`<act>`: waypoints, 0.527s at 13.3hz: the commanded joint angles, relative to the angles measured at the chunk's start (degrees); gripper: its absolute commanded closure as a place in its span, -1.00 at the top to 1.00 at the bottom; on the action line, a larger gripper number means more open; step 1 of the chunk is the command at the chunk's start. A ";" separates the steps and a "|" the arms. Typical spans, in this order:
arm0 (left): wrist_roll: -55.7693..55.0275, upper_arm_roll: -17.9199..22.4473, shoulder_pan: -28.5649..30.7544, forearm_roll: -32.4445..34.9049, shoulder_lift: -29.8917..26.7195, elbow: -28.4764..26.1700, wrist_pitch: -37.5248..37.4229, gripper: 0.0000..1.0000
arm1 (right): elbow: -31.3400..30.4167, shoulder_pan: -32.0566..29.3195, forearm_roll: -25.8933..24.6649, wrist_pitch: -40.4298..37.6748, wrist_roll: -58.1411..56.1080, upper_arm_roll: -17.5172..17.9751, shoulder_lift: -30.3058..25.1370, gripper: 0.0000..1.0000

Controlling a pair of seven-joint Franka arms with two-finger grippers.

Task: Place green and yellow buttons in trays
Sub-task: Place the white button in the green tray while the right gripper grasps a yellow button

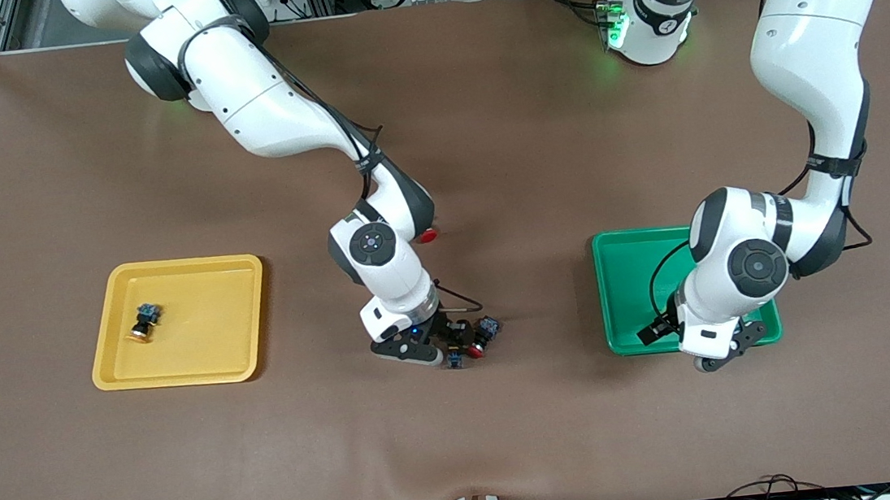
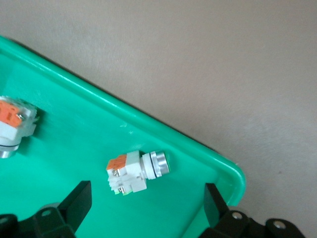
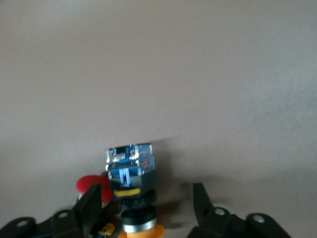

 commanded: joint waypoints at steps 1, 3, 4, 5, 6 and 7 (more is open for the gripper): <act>2.62 -0.41 0.52 -0.67 -3.64 -0.08 -2.00 1.00 | 2.44 0.96 -1.43 -0.33 1.11 -0.96 1.79 0.47; 6.13 -0.50 0.61 -0.67 -6.36 0.01 -4.63 1.00 | 2.18 1.40 -1.51 -0.42 0.84 -2.09 1.88 0.05; 7.88 -0.59 1.13 -0.76 -7.94 0.01 -6.13 1.00 | 2.17 1.40 -1.52 -0.51 0.93 -2.36 1.79 -0.57; 10.08 -0.59 1.83 -1.19 -9.52 0.01 -7.45 1.00 | 2.17 1.05 -1.52 -0.94 0.67 -2.36 1.62 -0.95; 12.88 -0.41 2.71 -1.90 -10.58 0.10 -7.98 1.00 | 2.17 0.53 -1.52 -1.21 0.49 -2.36 1.27 -1.00; 16.13 -0.59 4.98 -2.34 -11.81 0.10 -8.16 1.00 | 2.17 0.35 -1.52 -1.47 0.23 -2.45 0.92 -1.00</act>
